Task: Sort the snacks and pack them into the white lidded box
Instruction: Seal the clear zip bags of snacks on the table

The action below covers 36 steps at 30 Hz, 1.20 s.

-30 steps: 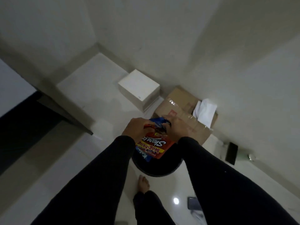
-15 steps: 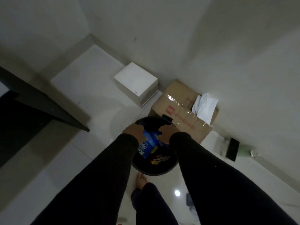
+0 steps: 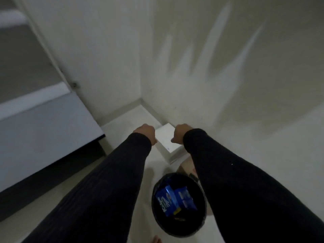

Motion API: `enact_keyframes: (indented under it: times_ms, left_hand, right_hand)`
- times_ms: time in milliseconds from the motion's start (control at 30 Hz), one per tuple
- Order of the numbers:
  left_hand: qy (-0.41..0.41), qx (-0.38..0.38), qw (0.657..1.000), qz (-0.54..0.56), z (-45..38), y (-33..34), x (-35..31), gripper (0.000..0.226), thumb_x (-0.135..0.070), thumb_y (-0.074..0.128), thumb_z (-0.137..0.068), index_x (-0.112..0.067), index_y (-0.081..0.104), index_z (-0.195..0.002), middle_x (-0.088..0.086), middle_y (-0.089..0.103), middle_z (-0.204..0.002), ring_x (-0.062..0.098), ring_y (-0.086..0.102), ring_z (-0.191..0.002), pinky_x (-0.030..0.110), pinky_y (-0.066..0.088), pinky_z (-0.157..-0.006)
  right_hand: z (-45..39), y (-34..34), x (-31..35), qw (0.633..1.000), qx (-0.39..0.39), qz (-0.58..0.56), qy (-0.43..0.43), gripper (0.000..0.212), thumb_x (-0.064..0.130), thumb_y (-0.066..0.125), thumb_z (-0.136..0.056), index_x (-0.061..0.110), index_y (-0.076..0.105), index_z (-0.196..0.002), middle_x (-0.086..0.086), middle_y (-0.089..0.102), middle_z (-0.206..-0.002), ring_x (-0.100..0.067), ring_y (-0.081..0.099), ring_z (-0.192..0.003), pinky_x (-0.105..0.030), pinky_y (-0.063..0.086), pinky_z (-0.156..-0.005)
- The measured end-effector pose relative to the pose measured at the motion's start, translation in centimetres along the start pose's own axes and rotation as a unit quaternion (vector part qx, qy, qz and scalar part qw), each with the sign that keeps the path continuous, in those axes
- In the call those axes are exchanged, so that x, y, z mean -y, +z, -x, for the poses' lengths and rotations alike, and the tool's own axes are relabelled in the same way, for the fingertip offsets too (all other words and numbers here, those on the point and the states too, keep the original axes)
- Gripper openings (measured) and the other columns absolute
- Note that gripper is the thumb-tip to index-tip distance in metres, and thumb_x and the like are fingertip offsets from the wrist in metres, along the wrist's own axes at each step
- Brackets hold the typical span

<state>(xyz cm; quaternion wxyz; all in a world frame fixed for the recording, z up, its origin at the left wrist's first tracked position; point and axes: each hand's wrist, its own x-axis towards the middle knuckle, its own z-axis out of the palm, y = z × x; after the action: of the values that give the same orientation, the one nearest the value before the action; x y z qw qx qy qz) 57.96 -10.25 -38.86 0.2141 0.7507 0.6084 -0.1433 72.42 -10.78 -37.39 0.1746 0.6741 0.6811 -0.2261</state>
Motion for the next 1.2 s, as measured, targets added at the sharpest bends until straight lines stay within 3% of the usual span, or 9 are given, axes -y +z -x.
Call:
enact_keyframes:
  times_ms: [267,500,667,800,1000,1100,1200]
  left_hand:
    - [-0.094,-0.154,0.982,0.049,9.6,-13.6,9.0,0.034,-0.03,0.054,-0.093,0.0,0.061,-0.107,0.015,0.061,-0.115,0.028,0.06,-0.102,0.029,0.044,-0.072]
    - [-0.217,-0.234,0.946,0.053,21.7,-18.3,24.1,0.037,-0.022,0.054,-0.094,0.0,0.055,-0.124,0.014,0.059,-0.126,0.029,0.056,-0.115,0.032,0.046,-0.09]
    - [-0.312,-0.25,0.914,0.063,29.3,-17.8,34.4,0.038,-0.024,0.055,-0.092,-0.003,0.057,-0.124,0.014,0.058,-0.127,0.028,0.057,-0.116,0.031,0.047,-0.09]
    - [-0.37,-0.26,0.887,0.091,34.8,-16.1,41.1,0.033,-0.024,0.055,-0.092,0.001,0.06,-0.114,0.014,0.061,-0.118,0.027,0.06,-0.108,0.026,0.043,-0.074]
    - [-0.439,-0.235,0.859,0.119,39.7,-12.3,50.0,0.041,-0.034,0.059,-0.091,0.002,0.061,-0.111,0.015,0.062,-0.116,0.027,0.06,-0.106,0.027,0.043,-0.076]
    - [-0.46,-0.222,0.848,0.139,40.3,-9.9,54.2,0.039,-0.033,0.059,-0.091,0.0,0.061,-0.112,0.014,0.063,-0.117,0.026,0.06,-0.105,0.027,0.045,-0.08]
    - [-0.47,-0.196,0.845,0.162,39.7,-7.6,58.4,0.039,-0.034,0.06,-0.089,-0.001,0.062,-0.111,0.011,0.064,-0.108,0.021,0.057,-0.089,0.026,0.044,-0.077]
  right_hand:
    - [5.5,-13.4,13.0,0.986,-0.125,0.056,-0.098,0.037,0.026,0.059,-0.09,0.001,0.059,-0.118,-0.014,0.061,-0.123,-0.03,0.059,-0.111,-0.03,0.046,-0.081]
    - [11.3,-17.6,31.1,0.953,-0.17,0.089,-0.233,0.04,0.026,0.059,-0.091,0.001,0.056,-0.123,-0.014,0.058,-0.128,-0.029,0.057,-0.115,-0.029,0.045,-0.08]
    - [14.6,-16.6,43.2,0.919,-0.175,0.139,-0.325,0.045,0.027,0.056,-0.094,0.001,0.052,-0.13,-0.015,0.052,-0.136,-0.03,0.051,-0.125,-0.034,0.042,-0.097]
    - [15.8,-14.4,51.5,0.897,-0.171,0.156,-0.375,0.049,0.028,0.054,-0.095,0.001,0.047,-0.135,-0.016,0.047,-0.142,-0.03,0.046,-0.129,-0.034,0.039,-0.101]
    - [15.5,-10.4,62.6,0.866,-0.158,0.18,-0.438,0.041,0.031,0.057,-0.091,0.002,0.061,-0.12,-0.013,0.06,-0.128,-0.029,0.057,-0.117,-0.031,0.046,-0.092]
    - [14.7,-8.4,66.7,0.855,-0.14,0.203,-0.457,0.043,0.032,0.052,-0.094,0.004,0.058,-0.127,-0.011,0.056,-0.134,-0.028,0.053,-0.123,-0.031,0.045,-0.101]
    - [13.3,-6.8,70.4,0.855,-0.107,0.199,-0.466,0.048,0.035,0.053,-0.094,0.006,0.054,-0.133,-0.012,0.051,-0.139,-0.028,0.049,-0.127,-0.034,0.041,-0.106]
